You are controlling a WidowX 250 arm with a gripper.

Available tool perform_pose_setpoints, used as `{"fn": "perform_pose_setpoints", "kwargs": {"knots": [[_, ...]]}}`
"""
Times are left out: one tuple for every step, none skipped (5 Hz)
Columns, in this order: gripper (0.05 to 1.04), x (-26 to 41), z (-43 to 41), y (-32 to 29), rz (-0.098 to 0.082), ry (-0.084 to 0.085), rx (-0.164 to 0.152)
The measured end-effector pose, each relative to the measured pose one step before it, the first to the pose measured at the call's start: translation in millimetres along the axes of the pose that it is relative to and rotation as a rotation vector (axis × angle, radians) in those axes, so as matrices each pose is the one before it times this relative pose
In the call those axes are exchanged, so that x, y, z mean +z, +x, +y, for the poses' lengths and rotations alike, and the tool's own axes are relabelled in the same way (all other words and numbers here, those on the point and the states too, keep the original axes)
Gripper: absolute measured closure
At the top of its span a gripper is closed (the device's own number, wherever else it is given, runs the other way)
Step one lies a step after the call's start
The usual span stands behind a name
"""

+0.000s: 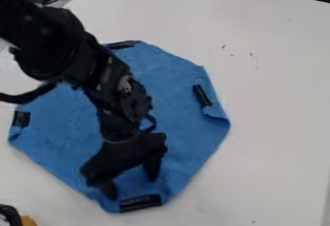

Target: Unfold the cloth from the bottom

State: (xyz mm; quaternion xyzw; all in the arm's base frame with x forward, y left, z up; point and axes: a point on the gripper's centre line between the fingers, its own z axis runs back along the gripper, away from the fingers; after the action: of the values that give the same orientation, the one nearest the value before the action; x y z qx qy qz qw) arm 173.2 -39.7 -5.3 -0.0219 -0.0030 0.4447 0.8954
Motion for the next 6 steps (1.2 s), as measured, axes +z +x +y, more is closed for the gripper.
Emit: {"fn": "perform_pose_setpoints", "kwargs": {"knots": [[0.084,-0.02,-5.11,-20.45,0.0113,0.0061,0.0647],[0.084,0.89,7.25,-20.52,0.0117,0.0075,0.0379],[0.083,1.50,3.45,3.31,-0.0329,-0.0080,0.0027],[0.083,7.52,14.90,25.96,-0.0529,0.0720,-0.0804],[0.084,33.58,-10.62,30.57,-0.0668,0.0324,-0.0959],[0.083,16.75,-8.24,10.31,-0.0165,0.0073,-0.0820]]}}
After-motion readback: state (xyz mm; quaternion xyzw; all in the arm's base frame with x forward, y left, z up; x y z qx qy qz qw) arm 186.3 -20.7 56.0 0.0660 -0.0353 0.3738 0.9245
